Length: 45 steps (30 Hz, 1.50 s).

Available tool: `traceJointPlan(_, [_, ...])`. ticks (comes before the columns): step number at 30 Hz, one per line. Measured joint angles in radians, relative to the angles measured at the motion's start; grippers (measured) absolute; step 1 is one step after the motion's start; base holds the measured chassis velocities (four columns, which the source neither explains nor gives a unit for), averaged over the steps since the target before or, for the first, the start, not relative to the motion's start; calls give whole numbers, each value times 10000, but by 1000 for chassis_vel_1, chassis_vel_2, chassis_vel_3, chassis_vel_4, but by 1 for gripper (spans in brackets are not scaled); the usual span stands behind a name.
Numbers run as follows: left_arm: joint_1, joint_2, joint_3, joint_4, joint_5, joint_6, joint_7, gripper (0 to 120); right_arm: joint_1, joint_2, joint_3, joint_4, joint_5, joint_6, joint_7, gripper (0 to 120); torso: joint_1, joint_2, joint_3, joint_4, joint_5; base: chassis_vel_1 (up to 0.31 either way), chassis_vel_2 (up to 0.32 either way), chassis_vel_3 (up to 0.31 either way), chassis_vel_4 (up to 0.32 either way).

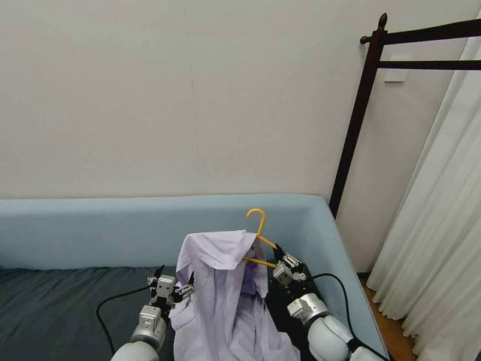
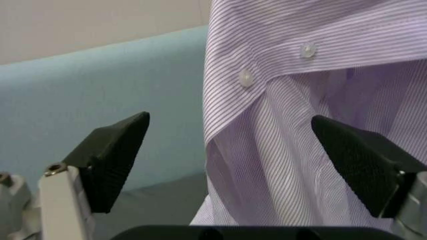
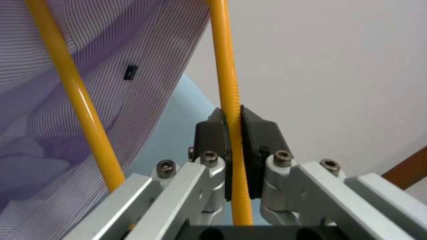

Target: Pick up the clothes from the sofa and hang them on the clothes hanger.

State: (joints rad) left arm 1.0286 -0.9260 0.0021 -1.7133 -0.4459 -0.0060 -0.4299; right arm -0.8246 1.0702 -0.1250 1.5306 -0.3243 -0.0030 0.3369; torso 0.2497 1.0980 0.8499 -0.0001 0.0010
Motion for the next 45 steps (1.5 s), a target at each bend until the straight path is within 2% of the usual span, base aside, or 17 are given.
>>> traceJointPlan(3, [-138,-90,30,148,-332,82,-53,81,-63,-40,-33,19,0,-8,-1,4,0,0,0,-3,0,0,0,0,0])
traceJointPlan(4, [-138,-90,30,148,-332,82,-53,81,-63,-40,-33,19,0,-8,-1,4,0,0,0,-3,0,0,0,0,0])
traceJointPlan(8, [-295,-195,33,492,-462,116,-78,61,-100,-110,-34,57,2,-8,-1,4,0,0,0,-3,0,0,0,0,0])
traceJointPlan(10, [-314,-212,34,536,-476,120,-85,58,-99,-127,-33,70,4,-8,-1,4,0,0,0,-2,0,0,0,0,0])
traceJointPlan(12, [-350,-231,39,606,-494,132,-86,47,-96,-157,-48,89,13,-8,-1,4,0,1,0,-3,0,0,0,0,0])
traceJointPlan(14, [-368,-238,44,641,-494,134,-83,43,-92,-166,-58,92,18,-6,-1,4,0,0,0,-3,0,0,0,0,0])
traceJointPlan(17, [-447,-278,73,758,-494,132,-69,28,-80,-169,-75,106,23,6,-1,4,0,0,-1,-2,0,0,0,0,0])
traceJointPlan(22, [-505,-308,103,815,-486,101,-60,16,-102,-191,-87,121,20,22,0,4,0,0,0,-3,0,0,0,0,0])
traceJointPlan(24, [-508,-286,110,783,-466,83,-58,5,-109,-247,-88,123,21,36,5,4,0,0,0,-3,0,0,0,0,0])
traceJointPlan(25, [-508,-286,110,783,-466,83,-58,5,-109,-247,-88,123,21,36,5,4,0,0,0,-3,0,0,0,0,0])
traceJointPlan(26, [-504,-255,110,735,-460,79,-55,0,-109,-270,-87,120,26,51,13,4,0,0,-1,-3,1,0,0,0,0])
traceJointPlan(34, [-505,-240,110,713,-415,33,-27,0,-42,-322,-117,93,81,4,129,4,1,0,-1,-2,0,0,0,0,0])
traceJointPlan(38, [-72,64,-36,-318,-422,45,-76,0,88,-405,-126,-109,30,-491,211,4,0,0,0,-4,0,0,0,0,0])
traceJointPlan(39, [-72,64,-36,-318,-422,45,-76,0,88,-405,-126,-109,30,-491,211,4,0,0,0,-4,0,0,0,0,0])
traceJointPlan(42, [519,376,-289,-1755,-417,107,-108,0,45,-467,60,-353,-169,-835,248,4,0,0,-2,3,2,0,0,0,0])
traceJointPlan(43, [519,376,-289,-1755,-417,107,-108,0,45,-467,60,-353,-169,-835,248,4,0,0,-2,3,2,0,0,0,0])
traceJointPlan(45, [829,537,-356,-2464,-415,155,-100,0,-49,-508,250,-474,-256,-888,325,4,0,1,-2,-11,3,0,0,0,0])
